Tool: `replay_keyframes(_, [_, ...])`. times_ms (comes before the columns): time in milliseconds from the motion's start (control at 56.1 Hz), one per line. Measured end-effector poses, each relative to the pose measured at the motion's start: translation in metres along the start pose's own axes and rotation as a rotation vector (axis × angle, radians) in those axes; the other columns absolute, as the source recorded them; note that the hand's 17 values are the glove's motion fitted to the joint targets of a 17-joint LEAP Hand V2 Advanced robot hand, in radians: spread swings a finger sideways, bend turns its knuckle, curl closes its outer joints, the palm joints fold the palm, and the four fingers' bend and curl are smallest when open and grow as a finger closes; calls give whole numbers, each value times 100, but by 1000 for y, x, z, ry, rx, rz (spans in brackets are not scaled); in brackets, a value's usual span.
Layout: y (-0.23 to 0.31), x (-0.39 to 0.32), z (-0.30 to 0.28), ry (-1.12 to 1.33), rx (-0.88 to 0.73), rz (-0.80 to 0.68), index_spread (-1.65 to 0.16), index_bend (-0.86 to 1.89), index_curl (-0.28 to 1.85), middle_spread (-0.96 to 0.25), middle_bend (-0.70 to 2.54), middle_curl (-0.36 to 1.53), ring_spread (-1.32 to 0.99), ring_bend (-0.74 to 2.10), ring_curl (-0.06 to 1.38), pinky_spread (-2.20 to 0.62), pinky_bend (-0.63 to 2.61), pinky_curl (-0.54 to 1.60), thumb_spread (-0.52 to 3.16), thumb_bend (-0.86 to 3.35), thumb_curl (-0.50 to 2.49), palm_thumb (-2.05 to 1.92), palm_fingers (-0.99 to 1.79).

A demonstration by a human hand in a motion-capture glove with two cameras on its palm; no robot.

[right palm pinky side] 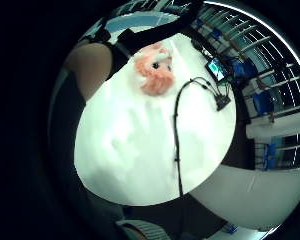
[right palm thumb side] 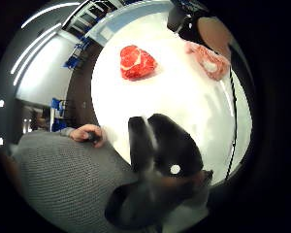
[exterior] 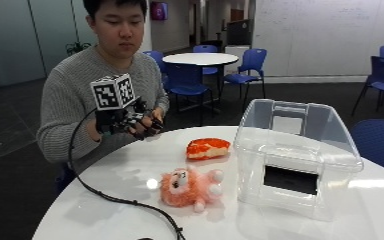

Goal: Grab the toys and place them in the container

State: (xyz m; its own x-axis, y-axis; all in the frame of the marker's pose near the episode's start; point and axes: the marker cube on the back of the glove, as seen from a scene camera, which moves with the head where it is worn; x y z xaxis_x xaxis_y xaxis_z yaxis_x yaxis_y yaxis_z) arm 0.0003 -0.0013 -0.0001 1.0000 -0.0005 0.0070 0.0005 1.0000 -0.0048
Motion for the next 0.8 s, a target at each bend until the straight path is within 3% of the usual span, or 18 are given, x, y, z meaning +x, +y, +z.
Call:
replay_keyframes(143, [-1,-3,2,-7,-7,-3,-29,27,13,-18,15,4,-19,35,11,-1,59,19,90,0,3,-1,41])
replay_keyframes(321, [-21,-20,-3,-63,1,-69,-37,27,19,-23,17,8,-25,40,13,-1,63,24,120,-1,8,-2,36])
replay_keyframes(410, [-70,-47,-14,-168,18,-162,-39,24,21,-24,17,10,-27,42,15,-1,66,25,127,-1,10,-2,33])
replay_keyframes(570, [-170,-96,-14,-130,-27,-235,-40,13,21,-23,16,13,-27,50,18,-1,79,31,134,0,14,0,18])
replay_keyframes(802, [-183,-134,78,-55,-221,-237,-40,15,21,-22,18,18,-26,57,21,-1,91,34,141,0,19,4,10])
